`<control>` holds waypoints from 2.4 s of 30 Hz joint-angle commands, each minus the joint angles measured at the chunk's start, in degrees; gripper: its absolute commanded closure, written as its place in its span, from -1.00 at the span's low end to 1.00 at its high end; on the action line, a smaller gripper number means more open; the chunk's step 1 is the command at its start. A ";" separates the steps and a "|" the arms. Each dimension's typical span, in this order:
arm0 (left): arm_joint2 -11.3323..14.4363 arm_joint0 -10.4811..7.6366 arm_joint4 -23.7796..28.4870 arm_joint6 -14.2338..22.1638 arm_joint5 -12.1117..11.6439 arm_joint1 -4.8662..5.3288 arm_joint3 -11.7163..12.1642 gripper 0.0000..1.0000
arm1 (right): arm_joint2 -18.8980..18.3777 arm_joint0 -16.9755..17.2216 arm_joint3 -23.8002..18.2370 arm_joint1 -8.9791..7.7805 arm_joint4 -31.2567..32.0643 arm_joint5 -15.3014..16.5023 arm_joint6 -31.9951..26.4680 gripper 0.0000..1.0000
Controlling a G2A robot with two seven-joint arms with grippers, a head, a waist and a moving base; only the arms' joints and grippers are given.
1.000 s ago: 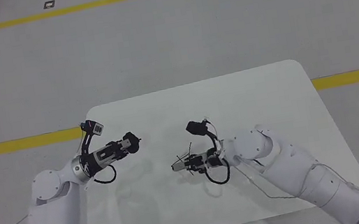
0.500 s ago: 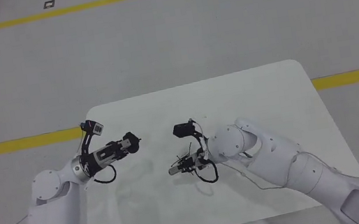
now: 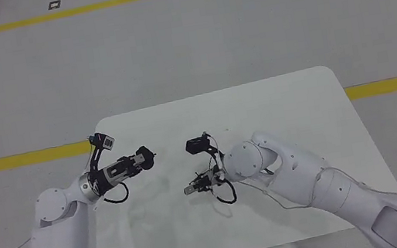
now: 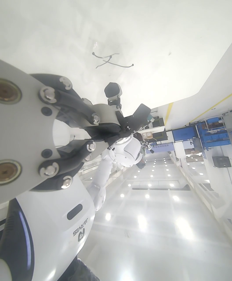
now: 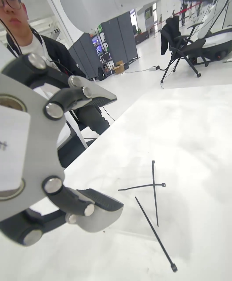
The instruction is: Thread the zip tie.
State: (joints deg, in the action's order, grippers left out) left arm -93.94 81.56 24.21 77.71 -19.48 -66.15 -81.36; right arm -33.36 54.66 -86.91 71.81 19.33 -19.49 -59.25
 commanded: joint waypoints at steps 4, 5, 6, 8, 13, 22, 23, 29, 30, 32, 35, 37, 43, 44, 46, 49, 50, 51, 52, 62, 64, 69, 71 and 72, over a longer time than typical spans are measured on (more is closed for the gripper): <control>0.00 0.00 0.00 0.00 0.00 0.00 0.00 1.00 | 2.63 -2.32 2.74 1.67 0.33 0.16 -0.68 -1.00; 0.00 0.00 0.00 0.00 0.00 0.00 0.00 1.00 | 2.63 -2.32 2.74 1.67 0.33 0.16 -0.68 -1.00; 0.00 0.00 0.00 0.00 0.00 0.00 0.00 1.00 | 2.63 -2.32 2.74 1.67 0.33 0.16 -0.68 -1.00; 0.00 0.00 0.00 0.00 0.00 0.00 0.00 1.00 | 2.63 -2.32 2.74 1.67 0.33 0.16 -0.68 -1.00; 0.00 0.00 0.00 0.00 0.00 0.00 0.00 1.00 | 2.50 -1.39 2.91 1.63 0.50 1.07 0.78 -1.00; 0.00 0.00 0.00 0.00 0.00 0.00 0.00 1.00 | 2.43 -1.09 3.13 1.74 2.56 1.73 0.43 0.20; 0.00 0.00 0.00 0.00 0.00 0.00 0.00 1.00 | 2.43 -1.09 3.13 1.76 2.81 1.75 0.40 0.30; 0.00 0.00 0.00 0.00 0.00 0.00 0.00 1.00 | 2.31 -0.93 3.20 1.90 4.09 1.22 0.27 0.54; 0.00 0.00 0.00 0.00 0.00 0.00 0.00 1.00 | 2.28 -0.92 3.26 1.93 4.22 1.17 0.29 0.54; 0.00 0.00 0.00 0.00 0.00 0.00 0.00 1.00 | 2.30 -0.88 3.41 2.00 4.83 0.83 0.44 0.56; 0.00 0.00 0.00 0.00 0.00 0.00 0.00 1.00 | 2.27 -0.78 3.68 2.12 5.60 0.36 0.77 0.62; 0.00 0.00 0.00 0.00 0.00 0.00 0.00 1.00 | 2.40 -0.73 3.79 2.23 6.09 0.01 0.84 0.64; 0.00 0.00 0.00 0.00 0.00 0.00 0.00 1.00 | 2.27 -0.61 5.28 2.76 7.28 0.01 1.06 0.60; 0.00 0.00 0.00 0.00 0.00 0.00 0.00 1.00 | 2.23 -0.60 5.53 2.85 7.52 0.01 1.14 0.60; 0.00 0.00 0.00 0.00 0.00 0.00 0.00 1.00 | 2.17 -0.53 6.00 3.09 8.10 0.01 1.33 0.64; 0.00 0.00 0.00 0.00 0.00 0.00 0.00 1.00 | 2.24 -0.47 6.79 3.47 9.72 0.01 1.67 0.68; 0.00 0.00 0.00 0.00 0.00 0.00 0.00 1.00 | 2.28 -0.43 6.91 3.61 10.21 0.01 1.78 0.68; 0.00 0.00 0.00 0.00 0.00 0.00 0.00 1.00 | 2.26 -0.35 7.04 3.75 10.50 0.01 1.86 0.68; 0.00 0.00 0.00 0.00 0.00 0.00 0.00 1.00 | 2.20 -0.26 7.23 3.93 10.88 0.01 1.90 0.70; 0.00 0.00 0.00 0.00 0.00 0.00 0.00 1.00 | 0.79 0.70 8.27 5.15 13.98 0.01 1.28 0.68; 0.00 0.00 0.00 0.00 0.00 0.00 0.00 1.00 | 0.48 0.90 8.55 5.41 14.49 0.01 1.05 0.68; 0.00 0.00 0.00 0.00 0.00 0.00 0.00 1.00 | -0.17 1.31 9.15 6.03 15.45 0.01 0.49 0.70; 0.00 0.00 0.00 0.00 0.00 0.00 0.00 1.00 | -0.36 1.41 9.30 6.23 15.72 0.01 0.27 0.70; 0.00 0.00 0.00 0.00 0.00 0.00 0.00 1.00 | -0.46 1.45 9.35 6.33 15.82 0.01 0.16 0.70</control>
State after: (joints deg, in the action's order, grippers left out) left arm -93.94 81.56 24.21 77.71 -19.48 -66.15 -81.36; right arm -33.75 56.09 -77.60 78.08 35.09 -19.48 -59.00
